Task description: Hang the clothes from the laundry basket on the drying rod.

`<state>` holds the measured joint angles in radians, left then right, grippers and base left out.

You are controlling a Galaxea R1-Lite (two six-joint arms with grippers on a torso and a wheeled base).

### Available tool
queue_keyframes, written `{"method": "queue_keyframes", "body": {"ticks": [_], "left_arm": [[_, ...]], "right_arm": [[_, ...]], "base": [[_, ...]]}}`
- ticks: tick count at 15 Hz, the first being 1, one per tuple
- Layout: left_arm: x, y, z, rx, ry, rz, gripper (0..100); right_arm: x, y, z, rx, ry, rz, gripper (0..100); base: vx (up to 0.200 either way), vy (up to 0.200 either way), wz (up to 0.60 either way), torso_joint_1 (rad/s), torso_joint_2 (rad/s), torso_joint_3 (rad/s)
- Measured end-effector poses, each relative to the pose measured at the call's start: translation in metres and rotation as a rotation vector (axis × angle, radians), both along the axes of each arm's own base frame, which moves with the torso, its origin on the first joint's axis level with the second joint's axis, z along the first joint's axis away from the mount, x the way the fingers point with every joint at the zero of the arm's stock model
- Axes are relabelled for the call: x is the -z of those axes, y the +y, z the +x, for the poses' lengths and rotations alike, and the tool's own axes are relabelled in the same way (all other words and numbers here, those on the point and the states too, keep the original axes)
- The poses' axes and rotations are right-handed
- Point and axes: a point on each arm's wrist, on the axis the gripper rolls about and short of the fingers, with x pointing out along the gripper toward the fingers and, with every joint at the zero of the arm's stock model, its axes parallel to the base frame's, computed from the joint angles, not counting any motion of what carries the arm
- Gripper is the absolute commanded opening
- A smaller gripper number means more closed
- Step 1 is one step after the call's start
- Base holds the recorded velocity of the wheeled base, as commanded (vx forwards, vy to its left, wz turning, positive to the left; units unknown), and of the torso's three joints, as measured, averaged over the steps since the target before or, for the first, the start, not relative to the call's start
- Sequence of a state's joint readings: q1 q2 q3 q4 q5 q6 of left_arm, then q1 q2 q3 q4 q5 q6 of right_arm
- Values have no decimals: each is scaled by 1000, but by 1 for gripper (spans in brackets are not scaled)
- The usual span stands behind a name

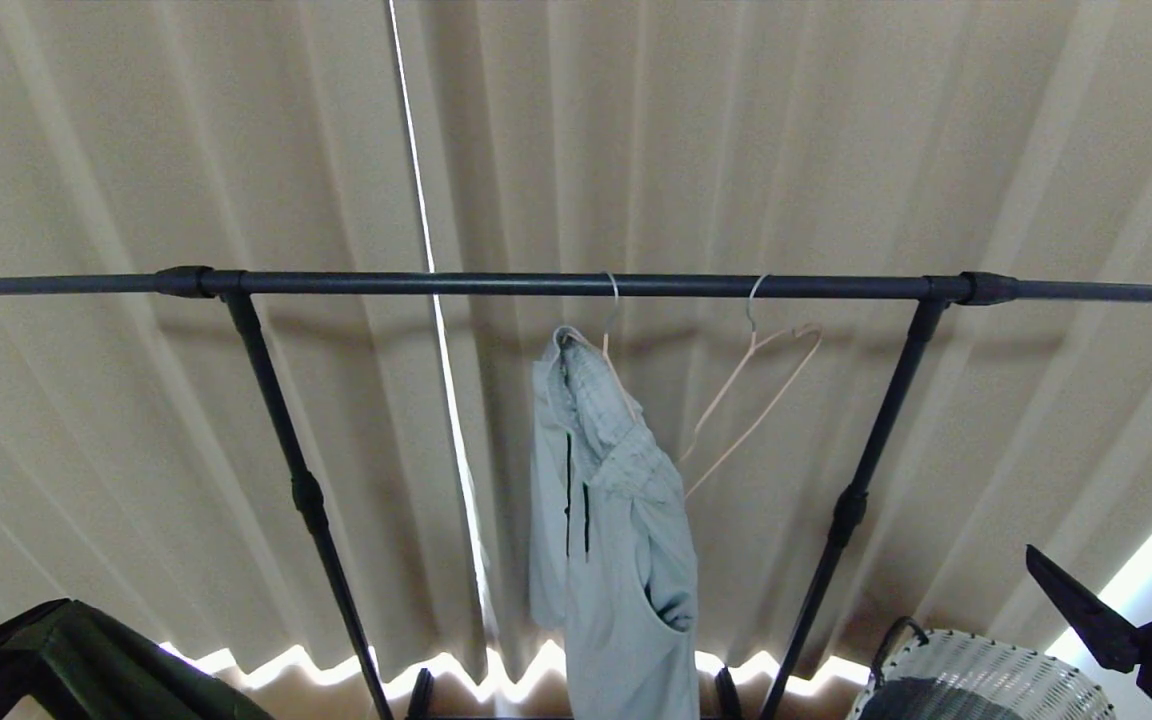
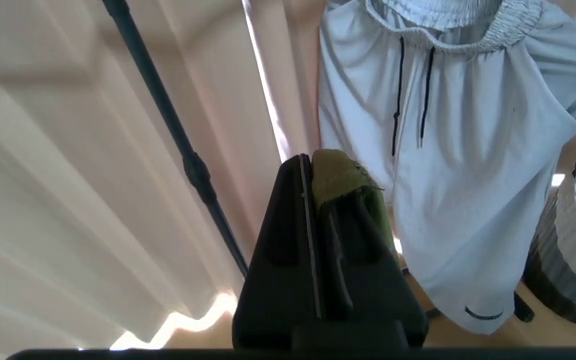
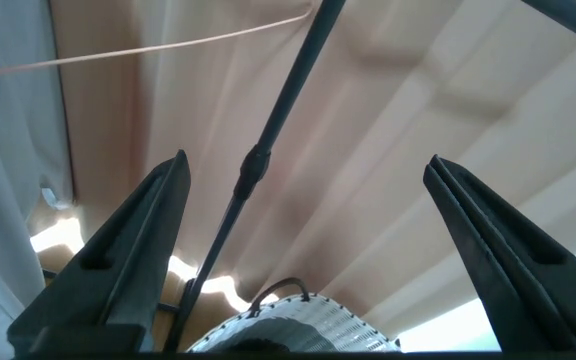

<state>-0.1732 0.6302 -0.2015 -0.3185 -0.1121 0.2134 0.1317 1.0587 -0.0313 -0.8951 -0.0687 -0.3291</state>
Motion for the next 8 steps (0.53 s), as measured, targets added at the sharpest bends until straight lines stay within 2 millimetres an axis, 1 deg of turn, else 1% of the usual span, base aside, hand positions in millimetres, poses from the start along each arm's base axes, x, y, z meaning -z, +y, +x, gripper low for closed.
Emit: {"method": "queue_keyframes", "body": {"ticks": [3, 8], "left_arm": [[-2, 0, 0, 0, -6, -1, 0], [-2, 0, 0, 3, -7, -1, 0]], "right_arm": [[0, 0, 0, 0, -1, 0, 100], [0, 0, 0, 0, 2, 1, 100]], "base": [[0, 0, 0, 0, 0, 0], [0, 200, 0, 7, -1, 0]]}}
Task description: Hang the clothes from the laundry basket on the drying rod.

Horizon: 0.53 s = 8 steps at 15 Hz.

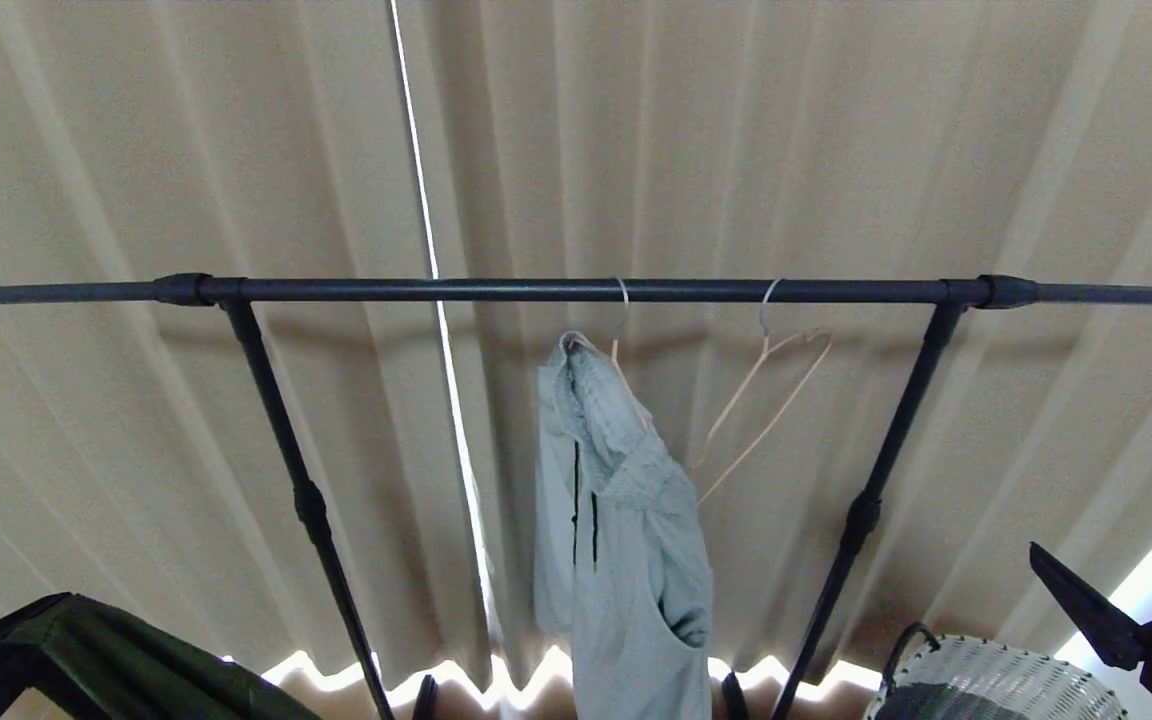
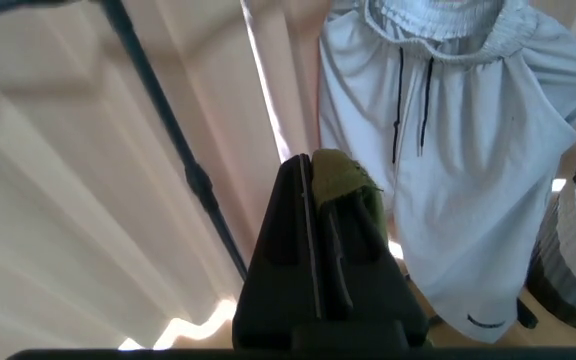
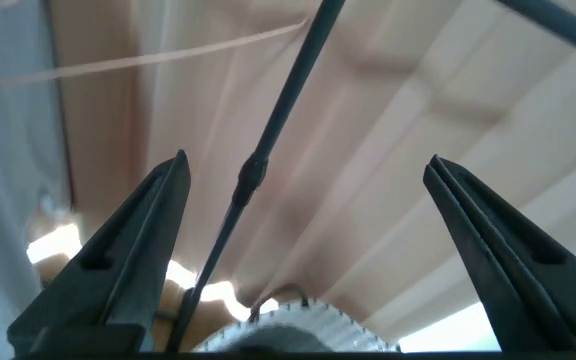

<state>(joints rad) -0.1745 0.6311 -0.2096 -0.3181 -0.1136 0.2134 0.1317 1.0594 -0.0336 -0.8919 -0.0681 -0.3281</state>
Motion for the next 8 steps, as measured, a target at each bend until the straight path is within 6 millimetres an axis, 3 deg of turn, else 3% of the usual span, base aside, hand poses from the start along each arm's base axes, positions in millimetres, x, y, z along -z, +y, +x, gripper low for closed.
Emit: {"method": "queue_keyframes", "body": {"ticks": [2, 8], "left_arm": [[1, 0, 0, 0, 3, 1, 0], [2, 0, 0, 0, 3, 4, 0]], "right_arm": [[0, 0, 0, 0, -1, 0, 100], [1, 0, 2, -1, 9, 1, 100]], "base": [[0, 200, 0, 2, -2, 0], [0, 0, 0, 0, 0, 0]]}}
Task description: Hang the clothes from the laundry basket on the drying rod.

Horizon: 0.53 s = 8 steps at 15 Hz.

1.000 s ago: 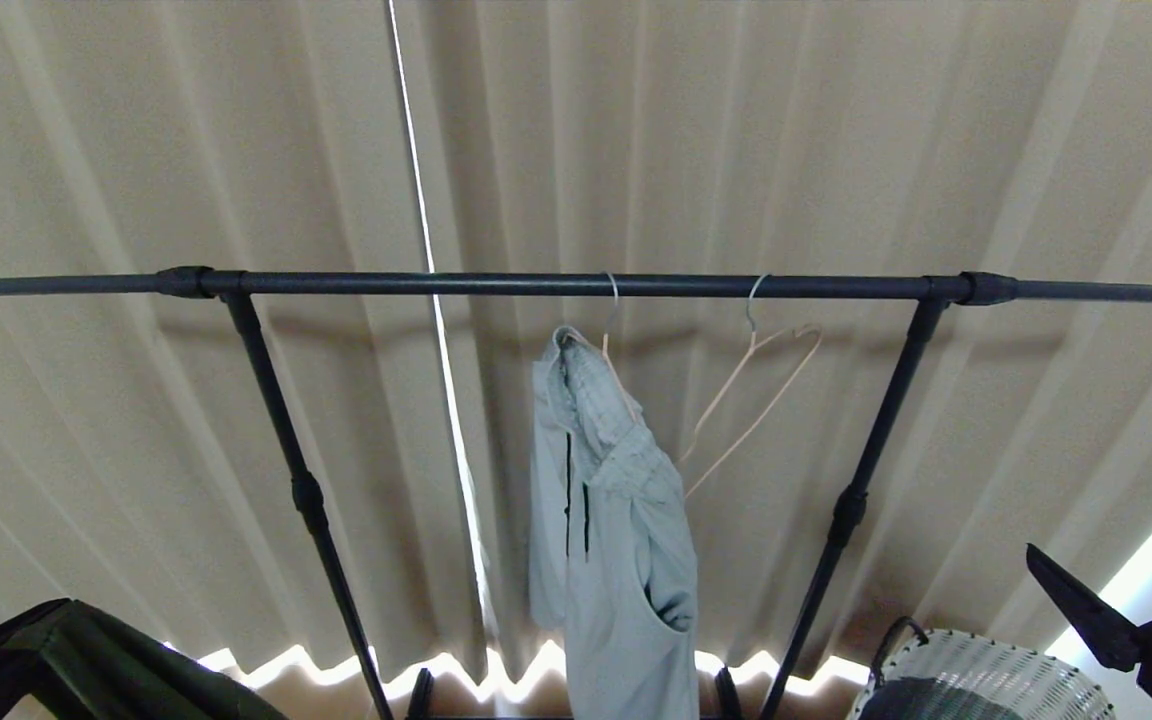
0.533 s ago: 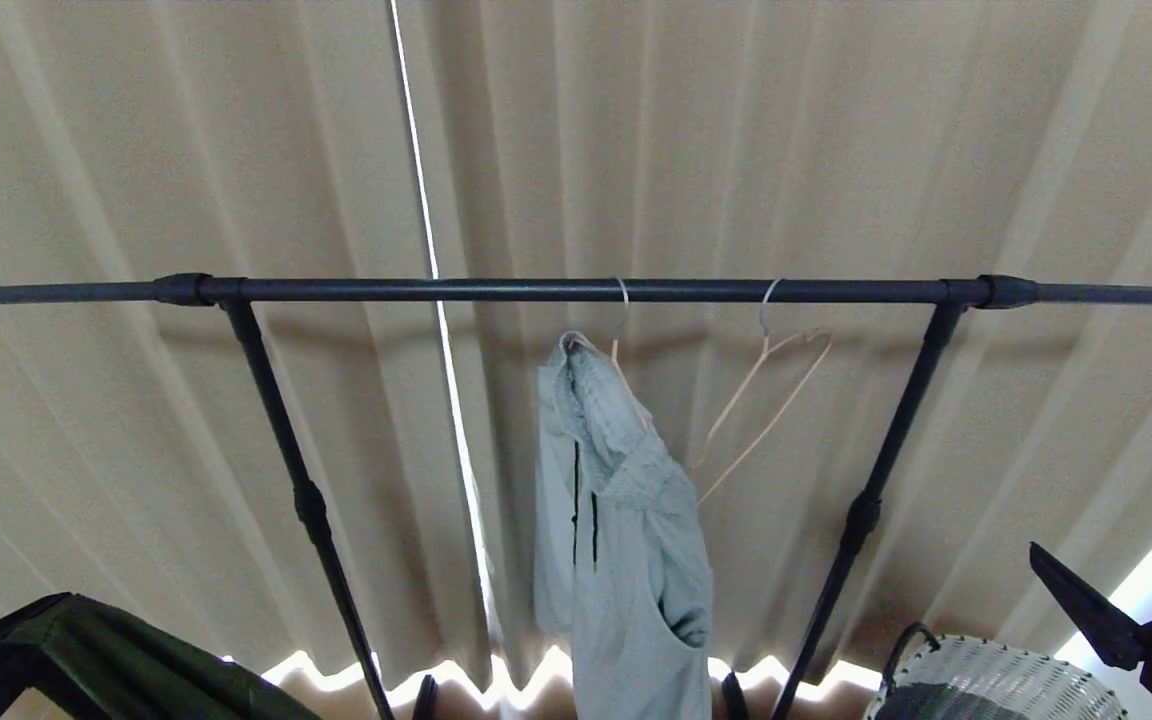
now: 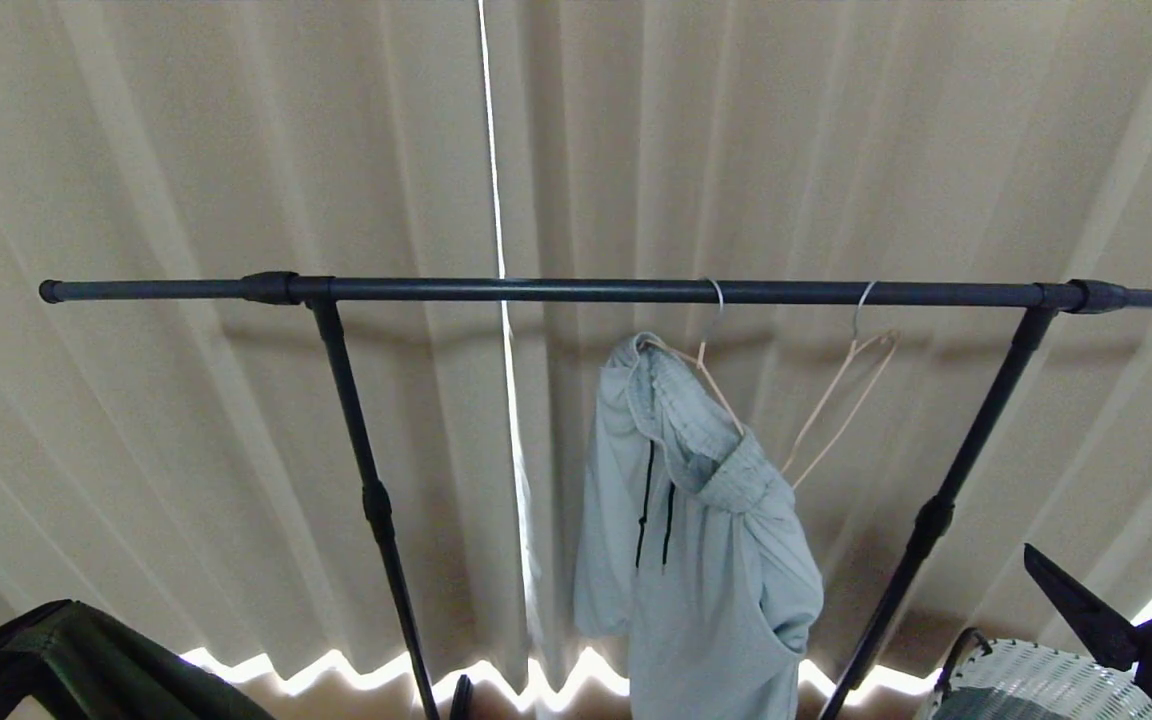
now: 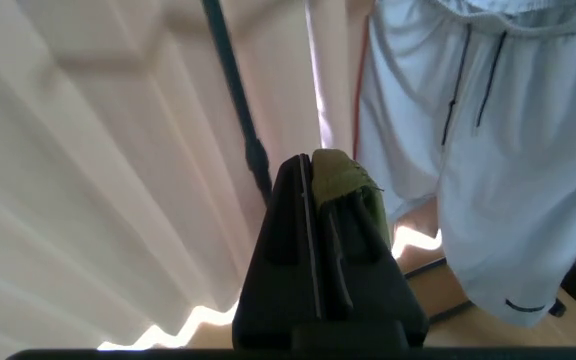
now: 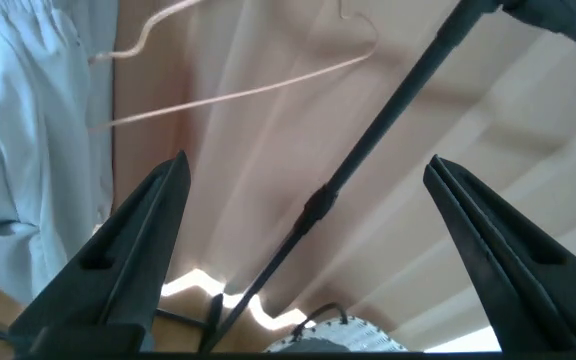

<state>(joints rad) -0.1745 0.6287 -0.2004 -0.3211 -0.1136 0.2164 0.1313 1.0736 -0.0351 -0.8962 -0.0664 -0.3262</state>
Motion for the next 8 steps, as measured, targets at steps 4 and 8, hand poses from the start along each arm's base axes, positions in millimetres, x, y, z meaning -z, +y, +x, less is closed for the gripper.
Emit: {"method": "queue_keyframes", "body": {"ticks": [4, 8], "left_arm": [[1, 0, 0, 0, 8, -1, 0], [3, 0, 0, 1, 18, 1, 0]], "right_arm": [[1, 0, 2, 0, 12, 0, 100], [1, 0, 2, 0, 13, 1, 100]], "base": [[0, 0, 0, 0, 0, 0], [0, 0, 0, 0, 0, 0]]}}
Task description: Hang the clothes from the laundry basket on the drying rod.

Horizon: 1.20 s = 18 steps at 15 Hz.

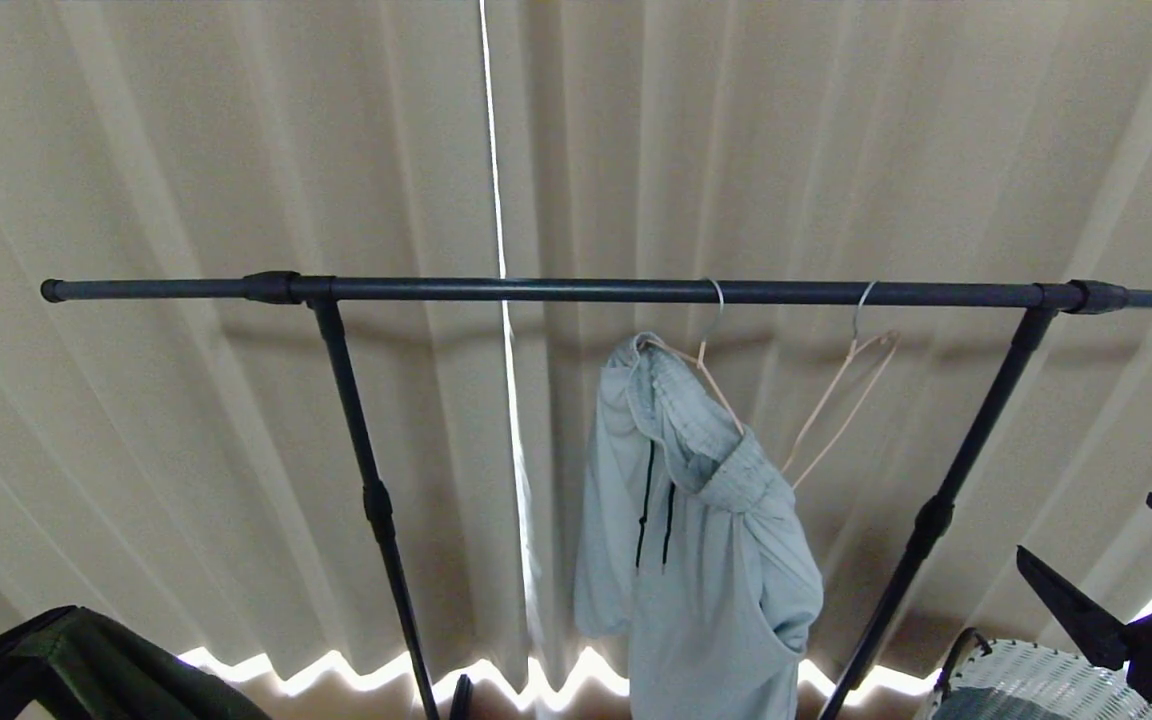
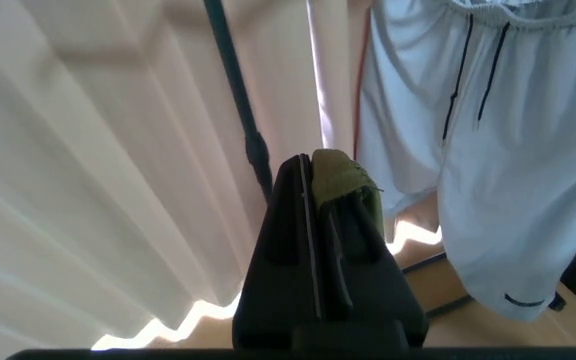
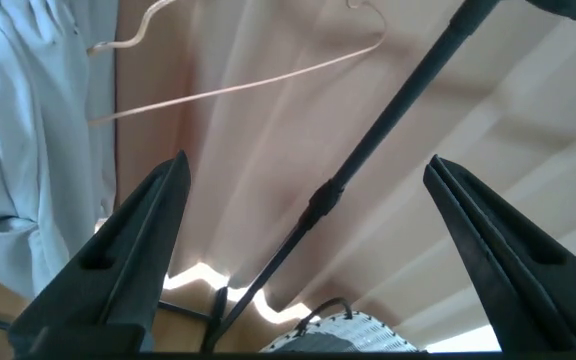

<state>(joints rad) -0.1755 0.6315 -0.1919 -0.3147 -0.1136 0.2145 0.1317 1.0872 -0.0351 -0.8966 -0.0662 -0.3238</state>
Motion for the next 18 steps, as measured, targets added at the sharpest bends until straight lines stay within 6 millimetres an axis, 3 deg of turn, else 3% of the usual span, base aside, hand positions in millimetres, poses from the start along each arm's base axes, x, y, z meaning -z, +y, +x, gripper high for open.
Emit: {"method": "queue_keyframes", "body": {"ticks": [7, 10, 14, 18], "left_arm": [[3, -2, -2, 49, -1, 5, 0], [1, -2, -2, 49, -6, 4, 0], [-1, -2, -2, 46, -16, 2, 0], [-3, -2, -3, 43, -25, -2, 0]], "right_arm": [[0, 3, 0, -17, 5, 60, 100], [-6, 16, 7, -100, 11, 122, 100], [-19, 32, 47, -112, 29, 151, 100], [-28, 48, 105, 4, 29, 147, 100]], "base": [[0, 0, 0, 0, 0, 0], [0, 0, 0, 0, 0, 0], [0, 0, 0, 0, 0, 0], [0, 0, 0, 0, 0, 0]]}}
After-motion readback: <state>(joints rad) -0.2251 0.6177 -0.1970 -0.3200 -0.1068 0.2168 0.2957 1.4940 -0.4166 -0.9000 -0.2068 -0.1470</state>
